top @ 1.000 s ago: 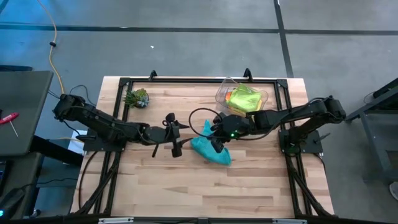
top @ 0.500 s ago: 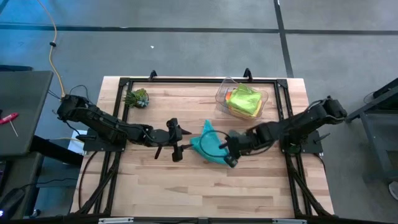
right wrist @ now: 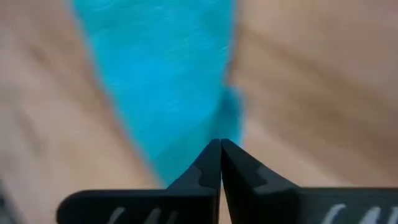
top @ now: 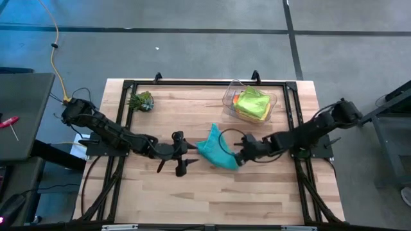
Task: Fold microfiber towels
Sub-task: Fold the blue microfiber towel
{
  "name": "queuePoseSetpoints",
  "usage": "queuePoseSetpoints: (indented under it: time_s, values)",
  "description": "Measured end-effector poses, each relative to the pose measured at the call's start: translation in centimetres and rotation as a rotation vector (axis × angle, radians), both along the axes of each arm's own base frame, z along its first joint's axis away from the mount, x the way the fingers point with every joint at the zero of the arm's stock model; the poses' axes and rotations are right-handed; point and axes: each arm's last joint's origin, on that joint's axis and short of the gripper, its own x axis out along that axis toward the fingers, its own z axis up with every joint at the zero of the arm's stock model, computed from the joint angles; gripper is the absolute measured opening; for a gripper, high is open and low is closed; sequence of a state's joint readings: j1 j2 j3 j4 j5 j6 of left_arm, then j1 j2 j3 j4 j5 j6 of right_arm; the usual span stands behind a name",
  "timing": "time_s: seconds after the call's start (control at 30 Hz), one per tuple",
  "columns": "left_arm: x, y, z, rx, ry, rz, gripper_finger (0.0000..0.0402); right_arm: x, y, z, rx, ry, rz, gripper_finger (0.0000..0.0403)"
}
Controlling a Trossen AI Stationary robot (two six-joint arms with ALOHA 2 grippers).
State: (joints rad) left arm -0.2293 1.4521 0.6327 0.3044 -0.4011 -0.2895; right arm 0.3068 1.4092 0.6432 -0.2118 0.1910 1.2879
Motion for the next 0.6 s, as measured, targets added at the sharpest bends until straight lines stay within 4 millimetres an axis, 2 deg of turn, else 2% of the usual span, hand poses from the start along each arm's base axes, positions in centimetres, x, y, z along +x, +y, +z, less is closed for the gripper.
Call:
queuePoseSetpoints:
  time_s: [0.13, 0.43, 0.5, 0.6]
  values:
    - [0.0, -0.3, 0.1, -0.047, -0.019, 0.014, 0.0248, 0.6, -1.9, -0.8, 0.004, 0.016, 0.008, 0.0038]
    - [0.0, -0.3, 0.1, -0.090, -0.026, 0.040, 0.0248, 1.3, -3.9, -2.3, 0.024, 0.076, 0.090, 0.0192]
    - [0.0, -0.3, 0.1, -0.091, -0.027, 0.040, 0.0248, 1.6, -4.0, -2.3, 0.029, 0.049, 0.124, 0.0209]
    - [0.0, -0.2, 0.1, -0.091, -0.026, 0.041, 0.0248, 1.9, -3.9, -2.3, 0.027, 0.028, 0.163, 0.0214]
